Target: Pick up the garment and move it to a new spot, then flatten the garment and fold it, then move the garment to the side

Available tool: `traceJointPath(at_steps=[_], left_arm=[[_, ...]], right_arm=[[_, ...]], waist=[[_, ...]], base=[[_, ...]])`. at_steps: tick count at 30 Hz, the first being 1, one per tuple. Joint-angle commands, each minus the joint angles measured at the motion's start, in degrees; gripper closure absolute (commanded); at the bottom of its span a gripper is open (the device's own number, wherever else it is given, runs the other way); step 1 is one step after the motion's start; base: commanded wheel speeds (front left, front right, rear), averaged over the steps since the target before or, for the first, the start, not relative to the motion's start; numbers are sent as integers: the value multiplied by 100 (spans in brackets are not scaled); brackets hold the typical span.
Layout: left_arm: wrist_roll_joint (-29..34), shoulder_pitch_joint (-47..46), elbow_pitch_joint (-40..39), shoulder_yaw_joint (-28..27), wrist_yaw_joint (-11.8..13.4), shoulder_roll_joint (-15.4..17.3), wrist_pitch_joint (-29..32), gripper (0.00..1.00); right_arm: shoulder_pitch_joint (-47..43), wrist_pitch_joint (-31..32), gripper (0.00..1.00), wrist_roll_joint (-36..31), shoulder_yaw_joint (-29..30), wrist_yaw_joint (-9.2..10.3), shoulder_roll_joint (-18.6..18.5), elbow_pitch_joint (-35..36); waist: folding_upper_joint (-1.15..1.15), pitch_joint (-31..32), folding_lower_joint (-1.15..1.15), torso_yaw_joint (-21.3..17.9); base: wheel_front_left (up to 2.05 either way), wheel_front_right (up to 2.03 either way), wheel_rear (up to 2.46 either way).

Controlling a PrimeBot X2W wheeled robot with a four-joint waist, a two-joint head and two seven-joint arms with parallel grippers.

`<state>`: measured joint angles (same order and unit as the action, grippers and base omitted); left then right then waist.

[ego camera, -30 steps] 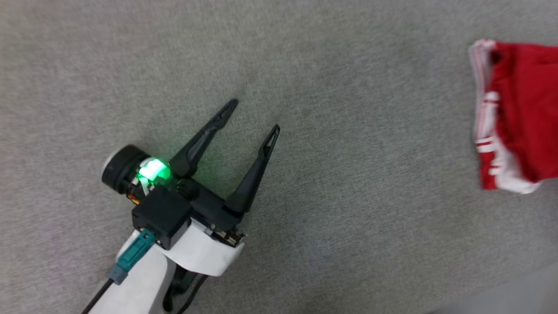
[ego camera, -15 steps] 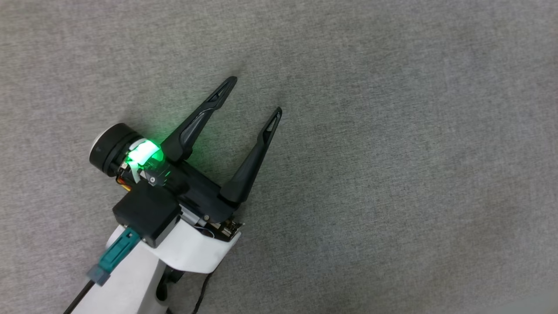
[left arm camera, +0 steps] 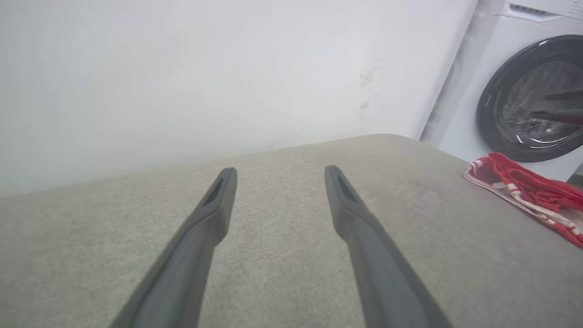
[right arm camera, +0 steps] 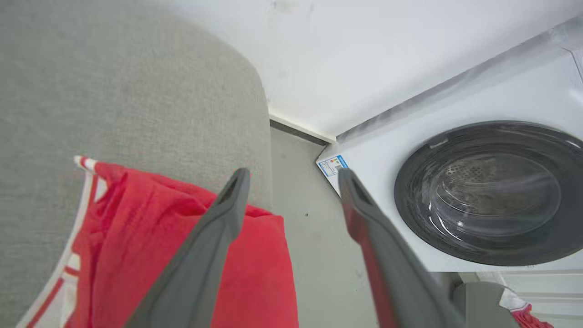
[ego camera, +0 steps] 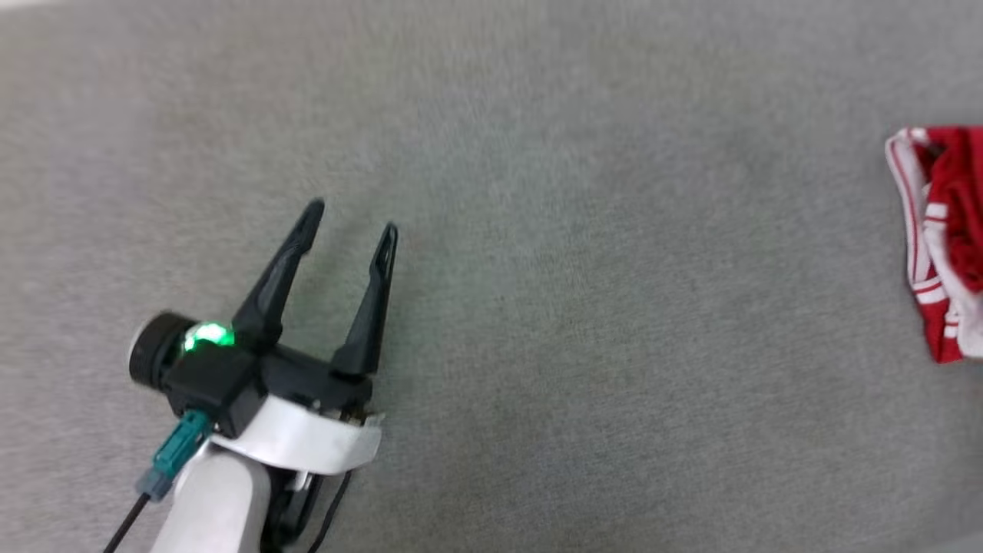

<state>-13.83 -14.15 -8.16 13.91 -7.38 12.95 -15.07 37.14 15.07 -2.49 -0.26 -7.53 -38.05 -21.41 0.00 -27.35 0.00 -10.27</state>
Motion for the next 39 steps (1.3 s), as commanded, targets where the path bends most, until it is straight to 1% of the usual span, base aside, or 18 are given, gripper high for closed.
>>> traceJointPath(at_steps=[1,2,6,10,14,18,23,26,30,39], left_arm=[[55,209,66,-132,3,-42,-13,0],[46,276,102,-236,3,-88,-13,0],[106,627,195,-650,12,-235,-13,0],[129,957,287,-1028,20,-373,-13,0],[160,1218,401,-1248,14,-483,-13,0],[188,1433,481,-1398,9,-612,-13,0],[226,1664,587,-1422,-1,-743,-13,0],[248,1775,653,-1442,-5,-791,-13,0],[218,1874,712,-1493,-6,-858,-13,0],[229,1922,670,-1570,-10,-931,-13,0]], right_arm=[[-145,-157,0,175,53,8,204,141],[-187,-272,0,302,149,9,346,223],[-600,-696,0,467,178,8,845,823],[-1075,-1103,0,731,269,8,1451,1396],[-1630,-1484,0,908,380,8,2064,1869],[-2241,-1881,0,1009,372,7,2601,2087],[-2893,-2360,0,1114,301,7,3062,1977],[-3180,-2572,0,1160,232,7,3248,1858],[-3383,-2719,0,1105,100,7,3390,1704],[-3438,-2873,0,1038,11,7,3500,1556]], waist=[[0,666,0,138],[0,801,0,187],[0,1262,0,335],[0,1634,0,434],[0,1948,0,556],[0,2179,0,681],[0,2379,0,808],[0,2446,0,855],[0,2486,0,877],[0,2471,0,911]], base=[[0,0,0],[0,0,0],[0,0,0],[0,0,0],[0,0,0],[0,0,0],[0,0,0],[0,0,0],[0,0,0],[0,0,0]])
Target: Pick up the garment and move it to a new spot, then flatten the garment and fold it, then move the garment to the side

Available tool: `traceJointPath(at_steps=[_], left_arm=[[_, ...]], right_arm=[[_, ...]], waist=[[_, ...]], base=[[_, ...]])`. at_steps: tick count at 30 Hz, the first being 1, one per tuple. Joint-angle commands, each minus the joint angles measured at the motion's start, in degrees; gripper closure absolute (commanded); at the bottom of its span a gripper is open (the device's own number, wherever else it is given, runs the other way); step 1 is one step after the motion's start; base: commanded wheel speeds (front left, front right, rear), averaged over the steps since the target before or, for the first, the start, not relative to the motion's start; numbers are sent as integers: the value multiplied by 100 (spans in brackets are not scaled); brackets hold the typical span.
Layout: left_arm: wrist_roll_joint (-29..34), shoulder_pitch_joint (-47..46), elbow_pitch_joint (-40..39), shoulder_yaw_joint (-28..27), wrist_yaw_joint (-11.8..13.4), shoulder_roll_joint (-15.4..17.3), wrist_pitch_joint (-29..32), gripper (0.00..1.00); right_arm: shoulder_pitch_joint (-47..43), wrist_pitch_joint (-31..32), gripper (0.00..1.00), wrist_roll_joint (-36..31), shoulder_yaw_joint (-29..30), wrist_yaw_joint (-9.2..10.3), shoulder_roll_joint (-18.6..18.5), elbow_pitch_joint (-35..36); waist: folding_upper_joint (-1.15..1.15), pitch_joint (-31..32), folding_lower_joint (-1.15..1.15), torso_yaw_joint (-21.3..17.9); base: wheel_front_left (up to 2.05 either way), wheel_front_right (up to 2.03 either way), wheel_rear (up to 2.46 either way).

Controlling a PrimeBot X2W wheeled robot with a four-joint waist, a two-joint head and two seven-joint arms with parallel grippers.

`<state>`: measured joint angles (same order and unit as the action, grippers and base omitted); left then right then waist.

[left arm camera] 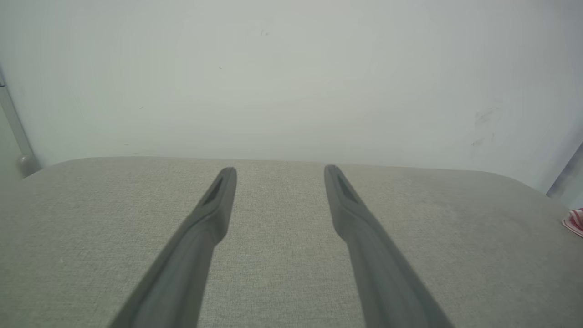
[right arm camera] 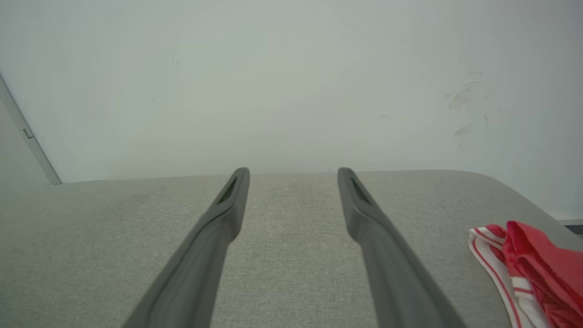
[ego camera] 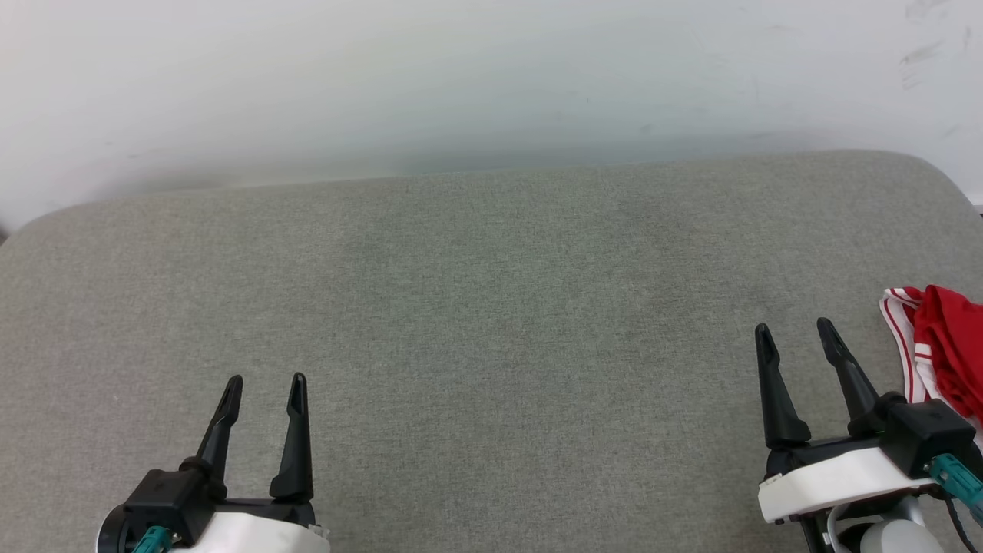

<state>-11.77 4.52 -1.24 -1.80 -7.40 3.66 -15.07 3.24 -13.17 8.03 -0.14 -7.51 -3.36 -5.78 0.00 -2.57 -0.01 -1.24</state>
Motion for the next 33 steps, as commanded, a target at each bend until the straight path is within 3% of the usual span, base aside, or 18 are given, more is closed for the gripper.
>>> traceJointPath(at_steps=[1,23,24,27,33], left_arm=[[37,48,-39,11,-8,-7,-13,0],[177,79,-123,-135,-10,-72,-13,0],[176,7,-107,-121,0,-66,1,100],[89,29,19,-84,1,-71,16,100],[-660,-54,113,-75,16,-32,162,100]], right_arm=[[-32,-44,0,-15,-2,4,35,-6],[43,-96,0,107,-50,4,60,-46],[20,-91,100,72,-50,1,32,-37],[-46,-85,100,148,-65,0,32,-142],[-22,60,100,904,-41,0,0,-184]], waist=[[0,-12,1,10],[0,-7,1,-5],[0,-6,1,-4],[0,-4,1,-3],[0,8,1,3]], base=[[0,0,0],[0,0,0],[0,0,0],[0,0,0],[0,0,0]])
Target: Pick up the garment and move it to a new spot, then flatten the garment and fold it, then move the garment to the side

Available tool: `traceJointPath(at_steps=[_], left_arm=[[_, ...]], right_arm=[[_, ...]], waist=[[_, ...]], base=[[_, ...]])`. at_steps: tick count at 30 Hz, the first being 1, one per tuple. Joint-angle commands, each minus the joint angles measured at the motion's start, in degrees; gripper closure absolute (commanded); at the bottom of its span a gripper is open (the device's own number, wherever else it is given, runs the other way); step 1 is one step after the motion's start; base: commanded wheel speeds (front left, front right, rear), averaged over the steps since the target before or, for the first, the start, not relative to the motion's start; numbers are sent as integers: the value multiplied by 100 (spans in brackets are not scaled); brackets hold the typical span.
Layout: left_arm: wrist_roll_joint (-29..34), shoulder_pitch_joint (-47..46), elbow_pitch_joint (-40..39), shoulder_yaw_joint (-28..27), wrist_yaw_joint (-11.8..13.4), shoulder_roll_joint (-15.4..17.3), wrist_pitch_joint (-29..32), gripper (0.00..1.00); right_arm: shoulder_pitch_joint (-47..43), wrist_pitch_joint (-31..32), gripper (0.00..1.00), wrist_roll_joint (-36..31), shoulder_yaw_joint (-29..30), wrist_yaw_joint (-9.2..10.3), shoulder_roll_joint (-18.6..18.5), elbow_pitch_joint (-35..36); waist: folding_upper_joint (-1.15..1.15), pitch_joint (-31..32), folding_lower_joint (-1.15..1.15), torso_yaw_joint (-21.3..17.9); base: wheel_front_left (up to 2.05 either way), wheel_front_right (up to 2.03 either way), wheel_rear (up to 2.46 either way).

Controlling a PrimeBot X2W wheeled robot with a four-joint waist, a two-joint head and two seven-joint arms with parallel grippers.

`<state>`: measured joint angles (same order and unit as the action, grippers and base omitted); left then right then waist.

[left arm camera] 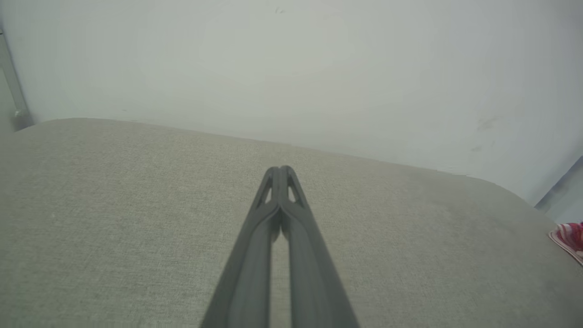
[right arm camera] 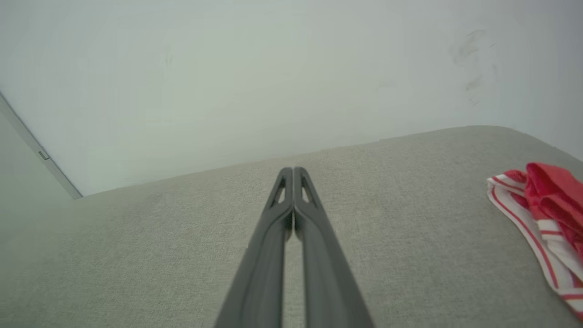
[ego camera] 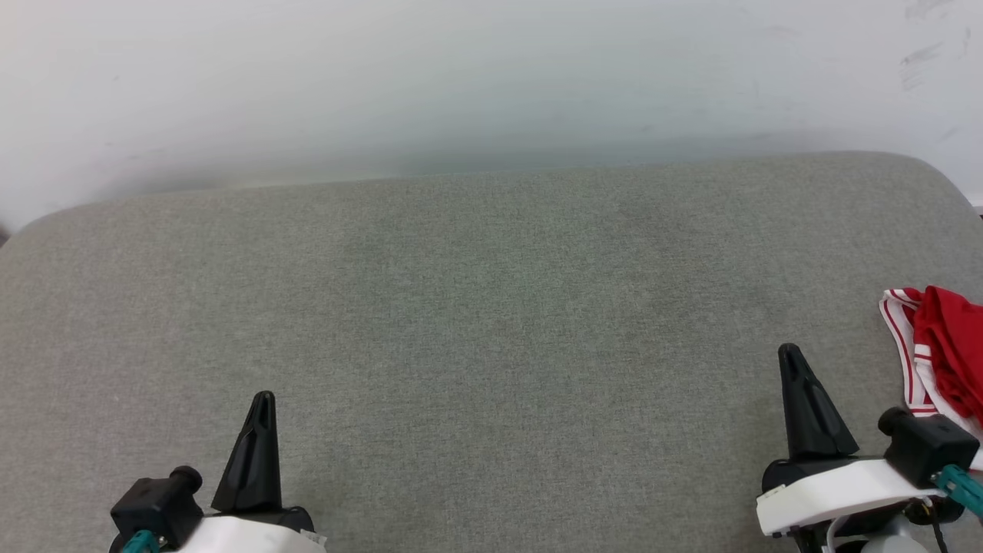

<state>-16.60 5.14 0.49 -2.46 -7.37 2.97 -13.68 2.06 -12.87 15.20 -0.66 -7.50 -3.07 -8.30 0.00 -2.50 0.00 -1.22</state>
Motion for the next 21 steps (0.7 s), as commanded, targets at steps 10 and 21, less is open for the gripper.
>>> traceJointPath(at_steps=[10,21], left_arm=[[-1274,-283,168,11,2,94,245,100],[-2323,-433,374,21,-6,135,464,100]], right_arm=[[159,246,100,1290,49,-1,-76,-28],[211,465,100,2345,97,0,-107,-110]], waist=[[0,21,0,11],[0,43,0,22]], base=[[0,0,0],[0,0,0]])
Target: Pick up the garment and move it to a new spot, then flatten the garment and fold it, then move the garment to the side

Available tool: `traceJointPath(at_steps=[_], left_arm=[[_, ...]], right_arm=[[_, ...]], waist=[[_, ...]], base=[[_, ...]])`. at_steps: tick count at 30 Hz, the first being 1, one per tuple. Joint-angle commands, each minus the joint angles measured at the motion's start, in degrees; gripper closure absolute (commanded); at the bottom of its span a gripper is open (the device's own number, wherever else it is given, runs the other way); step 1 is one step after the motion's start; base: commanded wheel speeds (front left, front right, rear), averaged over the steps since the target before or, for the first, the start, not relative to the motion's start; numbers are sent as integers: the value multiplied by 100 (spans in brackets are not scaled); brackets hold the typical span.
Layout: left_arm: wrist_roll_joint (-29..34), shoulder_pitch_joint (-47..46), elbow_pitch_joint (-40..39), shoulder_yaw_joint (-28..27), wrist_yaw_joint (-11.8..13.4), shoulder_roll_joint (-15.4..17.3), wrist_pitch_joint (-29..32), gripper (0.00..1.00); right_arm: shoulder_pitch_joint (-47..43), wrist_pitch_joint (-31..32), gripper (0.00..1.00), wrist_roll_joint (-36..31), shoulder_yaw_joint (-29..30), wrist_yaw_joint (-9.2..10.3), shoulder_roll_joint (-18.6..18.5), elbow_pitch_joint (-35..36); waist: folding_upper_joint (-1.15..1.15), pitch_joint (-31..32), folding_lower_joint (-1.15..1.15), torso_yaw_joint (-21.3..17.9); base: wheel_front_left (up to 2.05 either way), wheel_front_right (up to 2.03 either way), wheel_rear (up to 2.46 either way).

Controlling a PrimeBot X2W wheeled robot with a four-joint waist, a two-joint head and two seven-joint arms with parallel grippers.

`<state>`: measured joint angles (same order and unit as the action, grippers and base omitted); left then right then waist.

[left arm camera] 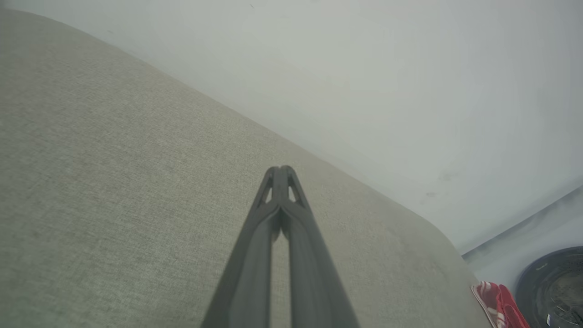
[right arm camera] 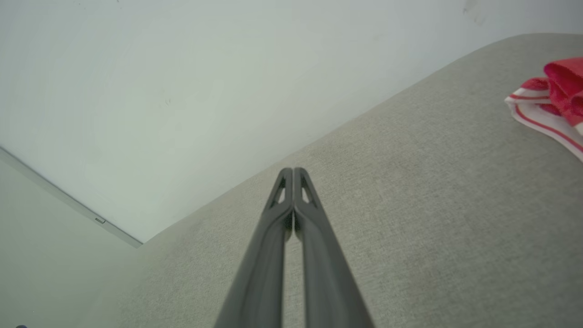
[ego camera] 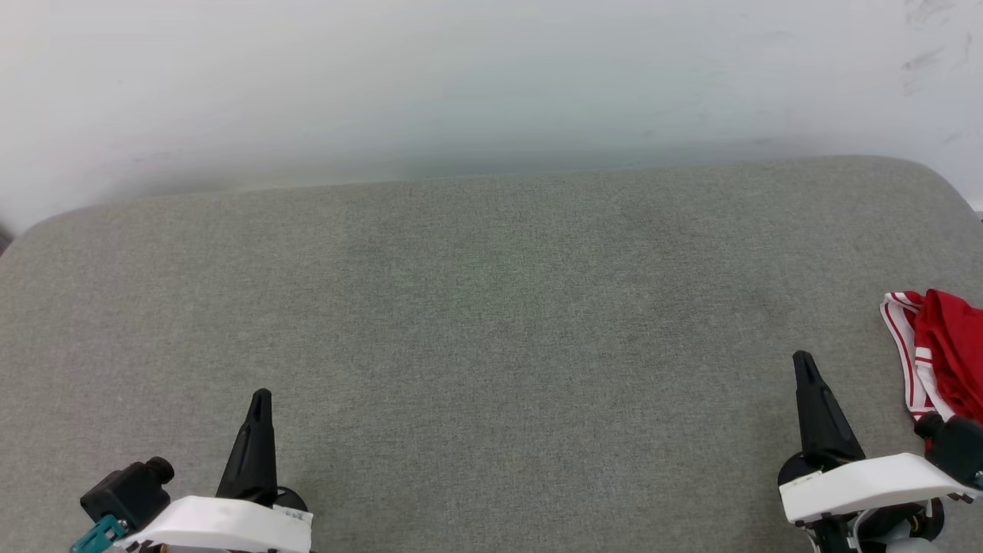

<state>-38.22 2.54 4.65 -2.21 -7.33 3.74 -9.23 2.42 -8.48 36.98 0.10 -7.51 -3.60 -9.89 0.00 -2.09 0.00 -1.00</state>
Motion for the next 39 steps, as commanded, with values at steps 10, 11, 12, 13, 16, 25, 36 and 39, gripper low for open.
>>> traceJointPath(at_steps=[10,11,12,13,16,25,36,39], left_arm=[[-1000,-280,92,-11,-12,80,207,100],[-1078,-287,106,-13,-12,81,225,100],[-1156,-296,120,-15,-12,82,245,100],[-1235,-308,132,-15,-12,83,262,100],[-1458,-342,167,-21,-13,86,316,100],[-2221,-442,303,-45,-15,95,507,100],[-2906,-534,426,-76,-17,97,679,100],[-3080,-560,459,-84,-17,97,723,100]], right_arm=[[215,210,100,1016,69,1,-73,-13],[219,231,100,1094,73,1,-74,-18],[222,251,100,1172,78,1,-75,-24],[224,264,100,1251,83,1,-76,-30],[231,316,100,1478,98,1,-79,-48],[266,499,100,2251,158,1,-86,-112],[304,670,100,2945,217,2,-86,-171],[298,711,100,3123,232,2,-85,-185]], waist=[[0,21,0,11],[0,23,0,12],[0,25,0,13],[0,27,0,14],[0,32,0,17],[0,54,0,29],[0,75,0,40],[0,81,0,43]], base=[[0,0,0],[0,0,0],[0,0,0],[0,0,0],[0,0,0],[0,0,0],[0,0,0],[0,0,0]])
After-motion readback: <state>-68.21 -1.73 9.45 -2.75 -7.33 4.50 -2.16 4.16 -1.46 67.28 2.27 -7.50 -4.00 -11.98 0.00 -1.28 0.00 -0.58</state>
